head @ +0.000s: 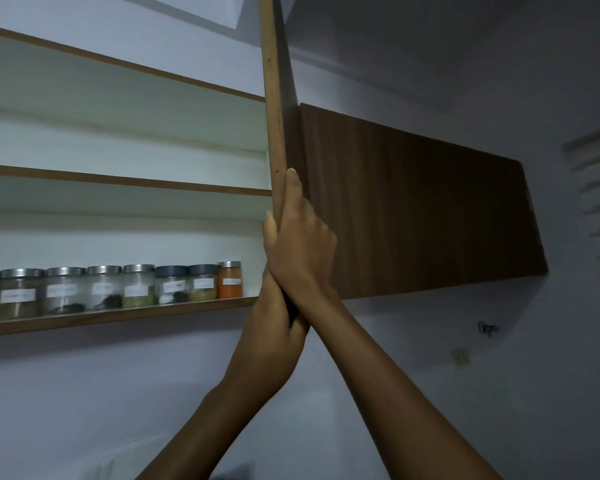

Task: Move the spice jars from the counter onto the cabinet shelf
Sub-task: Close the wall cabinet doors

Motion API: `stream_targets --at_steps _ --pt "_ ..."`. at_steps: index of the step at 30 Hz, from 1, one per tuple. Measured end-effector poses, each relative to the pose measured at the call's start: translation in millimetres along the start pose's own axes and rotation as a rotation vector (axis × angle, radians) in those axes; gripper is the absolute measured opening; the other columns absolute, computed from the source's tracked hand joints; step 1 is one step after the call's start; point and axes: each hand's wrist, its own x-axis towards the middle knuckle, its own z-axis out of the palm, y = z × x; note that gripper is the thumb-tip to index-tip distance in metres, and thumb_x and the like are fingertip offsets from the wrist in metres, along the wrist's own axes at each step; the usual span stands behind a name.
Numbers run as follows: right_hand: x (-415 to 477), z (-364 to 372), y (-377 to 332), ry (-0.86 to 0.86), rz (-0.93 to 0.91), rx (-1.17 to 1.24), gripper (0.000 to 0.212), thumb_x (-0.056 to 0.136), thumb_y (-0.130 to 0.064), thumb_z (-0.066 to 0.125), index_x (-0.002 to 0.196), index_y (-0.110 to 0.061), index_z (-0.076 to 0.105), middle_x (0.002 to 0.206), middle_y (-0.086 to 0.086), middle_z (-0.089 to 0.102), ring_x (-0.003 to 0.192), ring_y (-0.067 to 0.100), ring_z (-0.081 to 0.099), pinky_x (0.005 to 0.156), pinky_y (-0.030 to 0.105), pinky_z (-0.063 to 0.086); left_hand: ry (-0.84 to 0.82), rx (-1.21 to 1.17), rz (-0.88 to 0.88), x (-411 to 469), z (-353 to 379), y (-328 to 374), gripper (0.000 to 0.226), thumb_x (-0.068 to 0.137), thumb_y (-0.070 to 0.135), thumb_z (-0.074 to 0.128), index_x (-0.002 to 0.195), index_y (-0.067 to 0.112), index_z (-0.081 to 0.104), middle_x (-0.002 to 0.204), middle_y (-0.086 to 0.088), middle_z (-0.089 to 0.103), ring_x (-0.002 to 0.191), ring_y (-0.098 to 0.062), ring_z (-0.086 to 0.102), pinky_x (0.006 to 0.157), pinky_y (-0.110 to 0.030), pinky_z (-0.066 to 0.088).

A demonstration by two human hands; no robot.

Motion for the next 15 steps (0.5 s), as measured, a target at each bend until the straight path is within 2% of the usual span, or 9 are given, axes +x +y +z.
stream_targets --at_steps 5,7,9,15 --pt "-12.5 42.6 -39.8 0.008 0.029 -0.129 0.063 0.085 -0.026 0.062 0.140 -0.012 0.036 0.096 0.011 0.063 0.071 0.022 0.063 0.055 0.027 0.046 0.025 0.029 -0.019 -5.1 -46.6 -27.3 0.053 0.090 0.003 0.055 0.132 0.022 0.029 0.108 0.009 0.057 0.100 -0.001 0.060 0.076 -0.006 0.046" --pt "-17.5 61.5 -55.4 0.027 0.049 -0.192 0.066 0.079 -0.029 0.069 0.137 -0.013 0.041 0.093 0.010 0.064 0.065 0.020 0.062 0.049 0.023 0.043 0.032 0.039 -0.030 -6.5 -65.1 -40.1 0.055 0.089 0.001 0.055 0.136 0.016 0.029 0.102 0.017 0.056 0.092 0.011 0.059 0.072 -0.003 0.045" --pt "-22.2 80.0 -67.3 0.010 0.050 -0.234 0.069 0.076 -0.032 0.072 0.136 -0.015 0.043 0.100 0.012 0.065 0.067 0.021 0.064 0.048 0.023 0.046 0.043 0.054 -0.040 -7.7 -81.1 -54.6 0.055 0.089 -0.002 0.055 0.138 0.007 0.032 0.098 0.021 0.055 0.088 0.018 0.057 0.069 -0.003 0.044" --pt "-32.2 126.2 -89.6 -0.003 0.065 -0.265 0.072 0.070 -0.038 0.077 0.132 -0.018 0.047 0.111 0.015 0.063 0.072 0.021 0.064 0.051 0.024 0.051 0.087 0.035 -0.091 -7.7 -113.8 -91.8 0.053 0.088 -0.003 0.055 0.136 0.010 0.036 0.102 0.021 0.056 0.092 0.016 0.058 0.073 -0.005 0.046"
